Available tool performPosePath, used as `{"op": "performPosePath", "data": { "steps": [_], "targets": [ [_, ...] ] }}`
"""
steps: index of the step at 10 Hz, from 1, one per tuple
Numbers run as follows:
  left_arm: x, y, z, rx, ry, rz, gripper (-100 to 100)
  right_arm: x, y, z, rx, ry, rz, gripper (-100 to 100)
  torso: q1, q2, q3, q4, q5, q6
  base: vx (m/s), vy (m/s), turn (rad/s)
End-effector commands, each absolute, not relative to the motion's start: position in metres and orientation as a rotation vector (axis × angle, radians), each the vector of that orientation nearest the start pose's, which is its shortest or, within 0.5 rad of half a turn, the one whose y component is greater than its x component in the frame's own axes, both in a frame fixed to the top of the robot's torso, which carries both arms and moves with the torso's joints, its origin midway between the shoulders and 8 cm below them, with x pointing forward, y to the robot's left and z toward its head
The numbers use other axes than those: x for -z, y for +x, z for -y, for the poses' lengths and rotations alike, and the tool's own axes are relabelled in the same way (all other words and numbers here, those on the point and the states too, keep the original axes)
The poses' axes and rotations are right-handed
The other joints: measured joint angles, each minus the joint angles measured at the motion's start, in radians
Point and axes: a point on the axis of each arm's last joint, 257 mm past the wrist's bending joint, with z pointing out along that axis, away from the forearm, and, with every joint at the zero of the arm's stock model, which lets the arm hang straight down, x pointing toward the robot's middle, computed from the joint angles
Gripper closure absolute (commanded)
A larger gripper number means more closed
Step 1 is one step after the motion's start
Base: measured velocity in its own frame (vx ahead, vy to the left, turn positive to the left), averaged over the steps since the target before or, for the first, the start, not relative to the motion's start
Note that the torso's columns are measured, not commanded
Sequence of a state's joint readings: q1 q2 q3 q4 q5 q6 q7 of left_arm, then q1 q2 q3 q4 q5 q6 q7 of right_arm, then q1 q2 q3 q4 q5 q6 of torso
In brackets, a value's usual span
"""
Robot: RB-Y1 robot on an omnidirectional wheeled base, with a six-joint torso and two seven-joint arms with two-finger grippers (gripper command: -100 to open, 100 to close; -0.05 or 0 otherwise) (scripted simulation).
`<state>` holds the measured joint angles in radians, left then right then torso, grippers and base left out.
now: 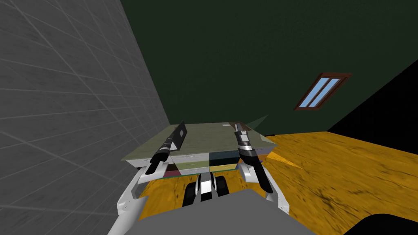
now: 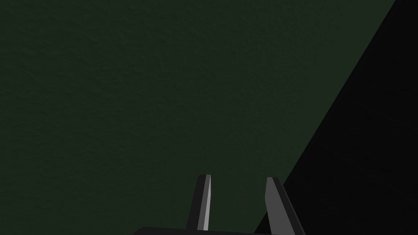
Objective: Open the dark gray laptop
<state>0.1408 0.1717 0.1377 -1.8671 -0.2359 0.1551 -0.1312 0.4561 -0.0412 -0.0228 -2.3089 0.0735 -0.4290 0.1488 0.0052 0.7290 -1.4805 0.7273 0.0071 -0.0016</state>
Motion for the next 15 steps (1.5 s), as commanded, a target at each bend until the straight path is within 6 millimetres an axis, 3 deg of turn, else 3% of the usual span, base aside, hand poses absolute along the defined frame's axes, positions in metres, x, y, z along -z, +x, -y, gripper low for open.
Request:
{"op": "performPosePath", "data": {
  "steps": [1, 3, 4, 8, 9, 10, 13, 14, 15],
  "targets": [
    [0.168, 0.514, -0.383, 0.654, -0.923, -1.279, 100, -0.038, 0.354, 0.271, -1.106, 0.522, -0.715, 0, 0.0, 0.002, 0.0, 0.003, -0.001, 0.004, -0.138, -0.001, -0.126],
    [0.194, 0.514, -0.389, 0.631, -0.959, -1.315, 100, -0.038, 0.354, 0.271, -1.105, 0.522, -0.715, 0, 0.001, 0.001, 0.0, 0.002, -0.001, -0.001, -0.027, 0.011, 0.01],
    [0.159, 0.531, -0.405, 0.655, -0.935, -1.25, 100, -0.038, 0.354, 0.271, -1.105, 0.522, -0.715, 0, 0.003, -0.003, -0.002, -0.002, 0.002, -0.001, -0.097, -0.007, -0.176],
    [0.199, 0.533, -0.415, 0.627, -1.0, -1.3, 100, -0.038, 0.354, 0.271, -1.105, 0.522, -0.715, 0, 0.002, -0.002, -0.001, -0.002, 0.002, 0.0, -0.049, 0.003, -0.026],
    [0.161, 0.551, -0.433, 0.656, -0.982, -1.229, 100, -0.038, 0.354, 0.271, -1.105, 0.522, -0.715, 0, 0.005, -0.006, -0.004, -0.004, 0.003, 0.001, -0.112, -0.023, -0.196],
    [0.163, 0.554, -0.433, 0.659, -0.991, -1.23, 100, -0.038, 0.354, 0.271, -1.105, 0.522, -0.715, 0, 0.002, 0.0, -0.002, 0.002, -0.001, 0.004, -0.135, -0.001, -0.107],
    [0.201, 0.551, -0.444, 0.624, -1.047, -1.276, 100, -0.038, 0.354, 0.271, -1.105, 0.522, -0.715, 0, 0.001, -0.001, -0.001, -0.001, 0.001, 0.001, -0.015, 0.01, 0.005],
    [0.163, 0.564, -0.464, 0.648, -1.032, -1.204, 100, -0.038, 0.354, 0.271, -1.105, 0.522, -0.715, 0, 0.003, -0.004, -0.003, -0.005, 0.004, 0.002, -0.116, -0.015, -0.147],
    [0.161, 0.57, -0.463, 0.659, -1.038, -1.199, 100, -0.038, 0.354, 0.271, -1.105, 0.522, -0.715, 0, 0.002, -0.001, -0.002, 0.0, 0.001, 0.005, -0.161, 0.0, -0.126]
  ]
}}
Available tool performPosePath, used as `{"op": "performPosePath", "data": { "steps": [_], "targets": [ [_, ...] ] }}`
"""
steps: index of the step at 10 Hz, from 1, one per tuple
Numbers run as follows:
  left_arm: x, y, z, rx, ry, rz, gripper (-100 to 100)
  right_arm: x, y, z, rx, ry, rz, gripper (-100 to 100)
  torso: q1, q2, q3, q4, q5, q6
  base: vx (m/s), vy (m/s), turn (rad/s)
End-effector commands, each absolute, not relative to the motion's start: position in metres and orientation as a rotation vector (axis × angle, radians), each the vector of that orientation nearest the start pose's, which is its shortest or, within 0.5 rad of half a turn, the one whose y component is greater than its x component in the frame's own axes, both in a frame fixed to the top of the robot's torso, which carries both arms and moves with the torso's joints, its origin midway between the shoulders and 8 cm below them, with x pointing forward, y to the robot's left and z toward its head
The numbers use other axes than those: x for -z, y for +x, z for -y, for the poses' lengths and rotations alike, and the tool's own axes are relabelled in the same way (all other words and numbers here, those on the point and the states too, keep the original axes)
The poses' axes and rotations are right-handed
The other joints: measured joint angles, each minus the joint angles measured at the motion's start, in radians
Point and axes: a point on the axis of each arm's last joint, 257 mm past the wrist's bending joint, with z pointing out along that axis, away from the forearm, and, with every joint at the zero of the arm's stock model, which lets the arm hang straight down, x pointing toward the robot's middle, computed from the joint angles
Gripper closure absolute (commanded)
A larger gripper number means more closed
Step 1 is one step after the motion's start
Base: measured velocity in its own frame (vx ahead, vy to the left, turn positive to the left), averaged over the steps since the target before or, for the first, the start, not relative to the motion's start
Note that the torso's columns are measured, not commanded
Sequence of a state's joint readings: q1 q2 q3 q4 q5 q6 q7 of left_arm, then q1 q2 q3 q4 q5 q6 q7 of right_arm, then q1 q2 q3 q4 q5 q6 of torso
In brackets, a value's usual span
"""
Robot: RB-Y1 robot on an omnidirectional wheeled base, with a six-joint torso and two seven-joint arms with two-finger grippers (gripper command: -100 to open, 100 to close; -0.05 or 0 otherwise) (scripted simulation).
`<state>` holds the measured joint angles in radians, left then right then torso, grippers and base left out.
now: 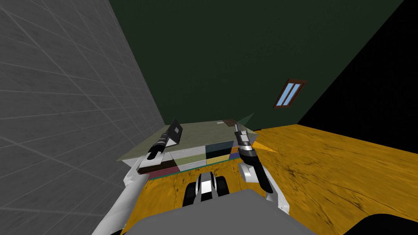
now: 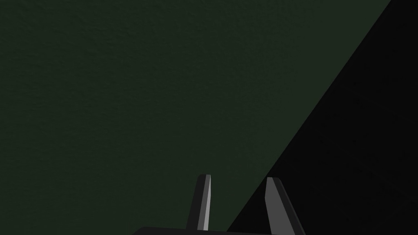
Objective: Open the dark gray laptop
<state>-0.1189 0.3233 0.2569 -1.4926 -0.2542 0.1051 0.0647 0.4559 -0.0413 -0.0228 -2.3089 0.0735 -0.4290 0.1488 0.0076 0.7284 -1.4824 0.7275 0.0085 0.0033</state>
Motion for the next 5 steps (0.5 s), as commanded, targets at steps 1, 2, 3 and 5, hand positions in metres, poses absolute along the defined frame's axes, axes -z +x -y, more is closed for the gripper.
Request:
{"op": "performPosePath", "data": {
  "steps": [1, 2, 3, 5],
  "targets": [
    [0.171, 0.571, -0.465, 0.651, -1.055, -1.21, 100, -0.038, 0.354, 0.271, -1.105, 0.522, -0.715, 0, -0.003, 0.004, 0.003, 0.006, -0.004, -0.001, -0.067, 0.001, -0.039],
    [0.186, 0.569, -0.47, 0.635, -1.08, -1.229, 100, -0.038, 0.354, 0.271, -1.105, 0.522, -0.715, 0, -0.006, 0.003, 0.003, 0.005, -0.005, -0.002, 0.006, -0.005, -0.003],
    [0.198, 0.567, -0.473, 0.623, -1.099, -1.242, 100, -0.038, 0.354, 0.271, -1.105, 0.522, -0.715, 0, -0.005, 0.0, 0.001, 0.002, -0.003, -0.003, 0.022, -0.007, 0.022],
    [0.198, 0.567, -0.473, 0.623, -1.099, -1.242, 100, -0.038, 0.354, 0.271, -1.105, 0.522, -0.715, 0, -0.002, -0.003, -0.001, -0.002, 0.001, 0.0, 0.012, 0.005, 0.015]
  ]
}}
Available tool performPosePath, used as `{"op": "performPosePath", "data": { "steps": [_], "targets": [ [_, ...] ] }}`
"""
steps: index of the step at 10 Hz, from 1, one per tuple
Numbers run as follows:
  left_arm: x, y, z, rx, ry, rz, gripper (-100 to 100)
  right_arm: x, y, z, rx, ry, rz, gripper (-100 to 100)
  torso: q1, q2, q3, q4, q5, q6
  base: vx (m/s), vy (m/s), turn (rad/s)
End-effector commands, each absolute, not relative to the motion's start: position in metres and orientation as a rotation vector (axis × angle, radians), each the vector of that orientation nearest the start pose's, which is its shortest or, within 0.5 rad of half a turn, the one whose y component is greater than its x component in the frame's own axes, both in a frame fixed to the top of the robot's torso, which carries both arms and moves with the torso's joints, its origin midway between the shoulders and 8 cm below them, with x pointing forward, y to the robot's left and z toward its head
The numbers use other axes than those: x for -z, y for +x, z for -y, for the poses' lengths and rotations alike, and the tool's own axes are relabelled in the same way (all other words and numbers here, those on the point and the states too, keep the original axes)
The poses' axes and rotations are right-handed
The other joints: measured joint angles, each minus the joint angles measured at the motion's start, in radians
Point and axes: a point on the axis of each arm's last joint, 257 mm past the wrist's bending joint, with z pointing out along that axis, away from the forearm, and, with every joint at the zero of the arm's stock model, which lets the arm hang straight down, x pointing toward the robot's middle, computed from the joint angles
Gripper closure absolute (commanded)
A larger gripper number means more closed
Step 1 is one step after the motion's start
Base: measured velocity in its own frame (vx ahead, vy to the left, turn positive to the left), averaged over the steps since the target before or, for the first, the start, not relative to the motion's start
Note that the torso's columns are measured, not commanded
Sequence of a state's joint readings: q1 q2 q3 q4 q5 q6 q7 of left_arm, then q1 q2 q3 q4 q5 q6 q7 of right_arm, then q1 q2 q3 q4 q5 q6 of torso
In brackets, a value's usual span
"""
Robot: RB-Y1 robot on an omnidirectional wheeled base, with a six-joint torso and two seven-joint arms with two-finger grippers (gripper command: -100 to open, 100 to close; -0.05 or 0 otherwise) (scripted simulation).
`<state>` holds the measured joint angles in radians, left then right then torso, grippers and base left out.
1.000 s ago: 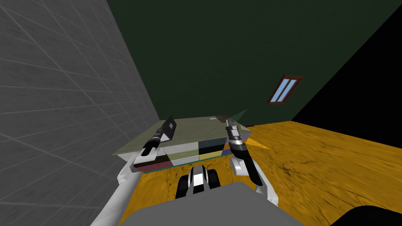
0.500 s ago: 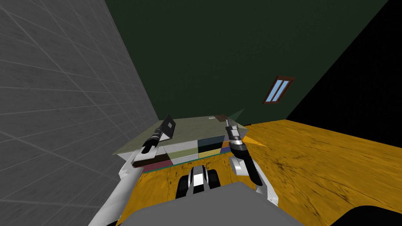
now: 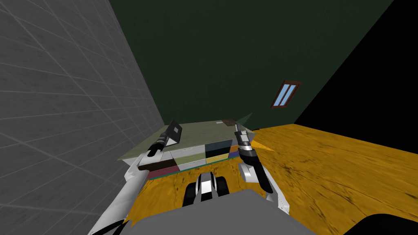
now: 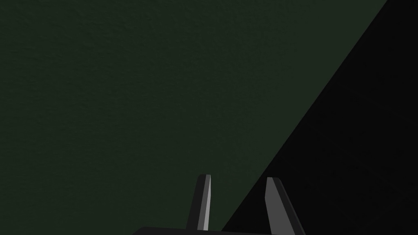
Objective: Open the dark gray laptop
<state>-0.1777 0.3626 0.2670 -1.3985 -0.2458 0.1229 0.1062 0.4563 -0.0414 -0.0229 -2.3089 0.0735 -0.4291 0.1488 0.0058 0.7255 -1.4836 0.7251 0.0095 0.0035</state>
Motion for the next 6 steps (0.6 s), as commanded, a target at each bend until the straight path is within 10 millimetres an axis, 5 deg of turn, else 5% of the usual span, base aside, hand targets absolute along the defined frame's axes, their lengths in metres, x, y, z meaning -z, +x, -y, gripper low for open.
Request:
{"op": "performPosePath", "data": {
  "steps": [1, 2, 3, 4, 6],
  "targets": [
    [0.198, 0.567, -0.473, 0.623, -1.099, -1.242, 100, -0.038, 0.354, 0.271, -1.105, 0.522, -0.715, 0, 0.0, 0.0, 0.0, -0.001, 0.001, 0.002, -0.007, 0.004, 0.009],
    [0.198, 0.567, -0.473, 0.623, -1.099, -1.242, 100, -0.038, 0.354, 0.271, -1.105, 0.522, -0.715, 0, 0.0, -0.002, -0.001, -0.002, 0.001, 0.003, -0.009, 0.001, -0.002],
    [0.162, 0.579, -0.495, 0.644, -1.09, -1.171, 100, -0.038, 0.354, 0.271, -1.105, 0.522, -0.715, 0, 0.0, -0.004, -0.002, -0.002, 0.001, 0.003, -0.12, -0.033, -0.224],
    [0.161, 0.585, -0.494, 0.657, -1.102, -1.165, 100, -0.038, 0.354, 0.271, -1.105, 0.522, -0.715, 0, -0.003, 0.003, 0.001, 0.004, -0.003, 0.002, -0.147, -0.027, -0.133],
    [0.191, 0.582, -0.502, 0.629, -1.151, -1.197, 100, -0.038, 0.354, 0.271, -1.105, 0.522, -0.715, 0, -0.004, 0.009, 0.006, 0.008, -0.006, -0.003, -0.022, 0.01, -0.001]
  ]
}}
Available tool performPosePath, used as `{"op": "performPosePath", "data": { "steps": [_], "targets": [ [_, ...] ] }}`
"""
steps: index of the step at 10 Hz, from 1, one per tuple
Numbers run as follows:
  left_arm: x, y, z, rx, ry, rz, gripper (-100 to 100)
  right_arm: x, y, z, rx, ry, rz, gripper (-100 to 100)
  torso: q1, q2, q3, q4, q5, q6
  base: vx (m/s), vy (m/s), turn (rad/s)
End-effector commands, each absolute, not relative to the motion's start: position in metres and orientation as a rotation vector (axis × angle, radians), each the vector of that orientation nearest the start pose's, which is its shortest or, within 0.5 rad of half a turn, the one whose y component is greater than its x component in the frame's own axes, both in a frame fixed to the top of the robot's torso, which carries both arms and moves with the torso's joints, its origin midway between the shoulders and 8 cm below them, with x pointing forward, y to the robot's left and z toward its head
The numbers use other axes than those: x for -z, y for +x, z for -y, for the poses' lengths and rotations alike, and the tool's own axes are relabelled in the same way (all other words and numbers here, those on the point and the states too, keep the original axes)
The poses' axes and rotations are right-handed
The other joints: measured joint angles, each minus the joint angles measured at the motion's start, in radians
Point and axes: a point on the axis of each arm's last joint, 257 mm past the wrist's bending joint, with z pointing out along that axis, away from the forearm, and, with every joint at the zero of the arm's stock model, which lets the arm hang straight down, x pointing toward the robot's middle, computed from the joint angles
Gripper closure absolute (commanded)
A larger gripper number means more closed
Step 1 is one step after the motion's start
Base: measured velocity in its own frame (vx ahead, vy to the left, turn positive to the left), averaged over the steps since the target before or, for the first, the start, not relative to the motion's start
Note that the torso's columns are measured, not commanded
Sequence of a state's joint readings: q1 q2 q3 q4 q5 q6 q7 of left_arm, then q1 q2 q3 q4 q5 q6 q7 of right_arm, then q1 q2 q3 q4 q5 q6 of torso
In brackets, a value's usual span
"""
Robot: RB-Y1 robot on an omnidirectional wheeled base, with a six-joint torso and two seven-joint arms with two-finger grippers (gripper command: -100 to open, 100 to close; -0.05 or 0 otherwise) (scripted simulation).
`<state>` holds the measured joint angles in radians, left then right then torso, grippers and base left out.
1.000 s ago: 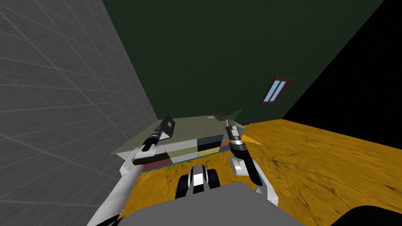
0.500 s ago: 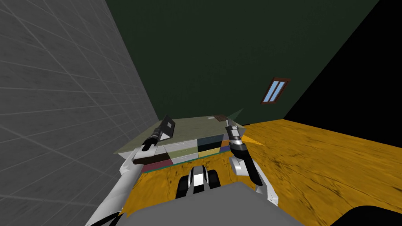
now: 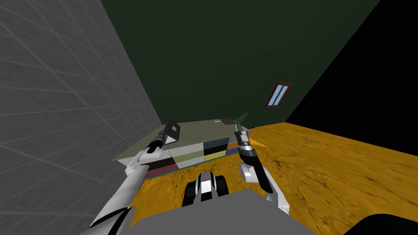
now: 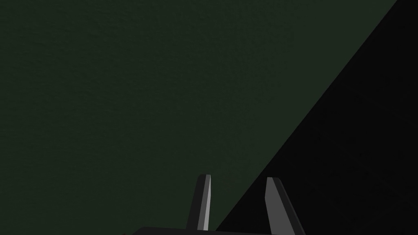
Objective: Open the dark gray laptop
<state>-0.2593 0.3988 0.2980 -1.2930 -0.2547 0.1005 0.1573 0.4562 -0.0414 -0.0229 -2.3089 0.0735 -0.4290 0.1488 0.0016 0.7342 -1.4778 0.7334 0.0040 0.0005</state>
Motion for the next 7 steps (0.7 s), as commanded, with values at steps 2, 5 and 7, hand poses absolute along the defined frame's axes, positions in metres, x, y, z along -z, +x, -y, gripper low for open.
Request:
{"op": "performPosePath", "data": {
  "steps": [2, 5, 7],
  "targets": [
    [0.155, 0.598, -0.525, 0.665, -1.166, -1.118, 100, -0.038, 0.354, 0.271, -1.105, 0.522, -0.715, 0, 0.002, 0.0, -0.001, 0.0, 0.0, 0.002, -0.113, -0.009, -0.165],
    [0.185, 0.593, -0.533, 0.635, -1.216, -1.148, 100, -0.038, 0.354, 0.271, -1.105, 0.522, -0.715, 0, 0.001, 0.001, 0.0, -0.001, 0.001, -0.004, -0.019, -0.005, 0.01],
    [0.141, 0.605, -0.554, 0.679, -1.215, -1.058, 100, -0.038, 0.354, 0.271, -1.105, 0.522, -0.715, 0, -0.001, 0.004, 0.001, 0.003, -0.002, 0.001, -0.11, -0.035, -0.158]
  ]
}}
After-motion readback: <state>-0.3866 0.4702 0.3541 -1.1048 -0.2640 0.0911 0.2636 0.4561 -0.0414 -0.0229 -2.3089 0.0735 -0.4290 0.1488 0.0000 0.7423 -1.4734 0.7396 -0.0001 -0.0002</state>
